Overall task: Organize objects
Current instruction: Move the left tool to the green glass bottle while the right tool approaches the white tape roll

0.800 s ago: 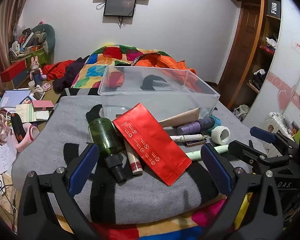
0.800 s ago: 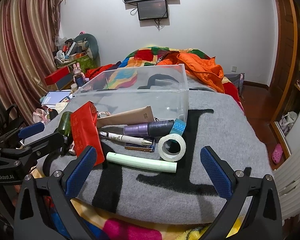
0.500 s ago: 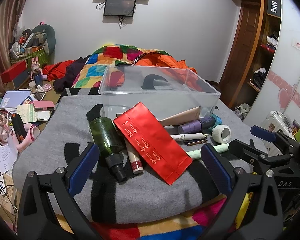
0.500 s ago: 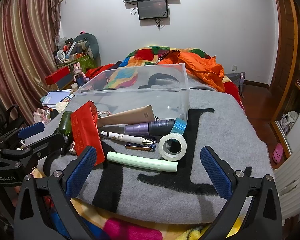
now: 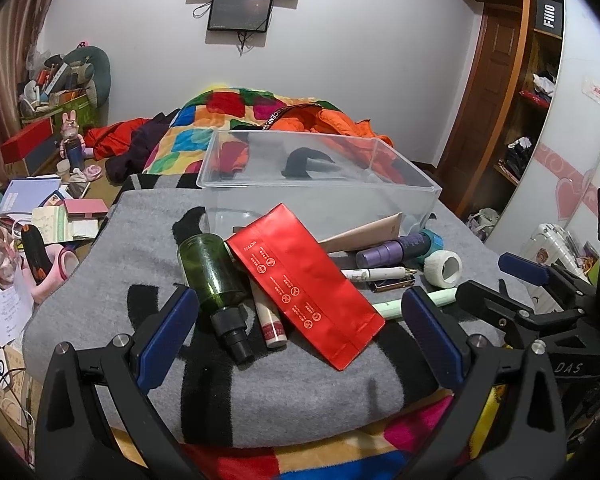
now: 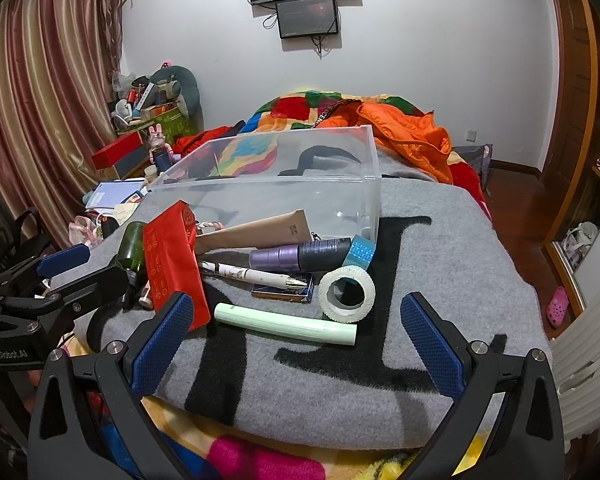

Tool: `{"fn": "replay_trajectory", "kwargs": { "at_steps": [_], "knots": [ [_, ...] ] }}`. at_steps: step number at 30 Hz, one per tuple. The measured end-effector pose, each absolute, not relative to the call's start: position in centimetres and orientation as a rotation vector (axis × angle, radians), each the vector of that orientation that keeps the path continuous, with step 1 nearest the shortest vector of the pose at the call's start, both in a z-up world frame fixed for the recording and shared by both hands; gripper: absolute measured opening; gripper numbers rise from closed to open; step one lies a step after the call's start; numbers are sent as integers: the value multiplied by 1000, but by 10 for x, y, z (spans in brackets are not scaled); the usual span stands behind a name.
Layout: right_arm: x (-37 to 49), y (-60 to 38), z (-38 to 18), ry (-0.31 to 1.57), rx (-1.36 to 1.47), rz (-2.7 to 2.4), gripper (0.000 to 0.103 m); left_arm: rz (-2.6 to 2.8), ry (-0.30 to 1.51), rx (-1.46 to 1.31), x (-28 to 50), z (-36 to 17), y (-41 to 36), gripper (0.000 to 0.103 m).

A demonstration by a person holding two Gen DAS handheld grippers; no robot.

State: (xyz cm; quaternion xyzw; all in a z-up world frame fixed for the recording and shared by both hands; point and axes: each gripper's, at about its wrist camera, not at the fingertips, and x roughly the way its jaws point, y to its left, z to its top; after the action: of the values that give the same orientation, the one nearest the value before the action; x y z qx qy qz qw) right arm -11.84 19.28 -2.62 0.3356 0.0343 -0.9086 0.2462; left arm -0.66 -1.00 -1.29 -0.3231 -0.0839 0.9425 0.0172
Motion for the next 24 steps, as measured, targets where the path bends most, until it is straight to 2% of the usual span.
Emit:
{"fn": "replay_trajectory", "kwargs": {
  "at_steps": [9,10,12,13,24],
  "knots": [
    [-128,190,-29,112,911,-2464,103,2921,-277,-1009,-14,-17,-15,102],
    [-129,190,-30,113,912,-2463,103,2923,-277,-1010,-15,-18,-16,100],
    [-131,190,-31,114,911,-2462,103,2918,-282,-1028,-18,-20,-19,82],
    [-133,191,-31,114,910,-2464,103,2911,-291,-1044,-19,-21,-21,81],
    [-156,205,-42,74,960,-2507,102,2981,-352,-1135,-32,-33,-56,81]
  ]
}}
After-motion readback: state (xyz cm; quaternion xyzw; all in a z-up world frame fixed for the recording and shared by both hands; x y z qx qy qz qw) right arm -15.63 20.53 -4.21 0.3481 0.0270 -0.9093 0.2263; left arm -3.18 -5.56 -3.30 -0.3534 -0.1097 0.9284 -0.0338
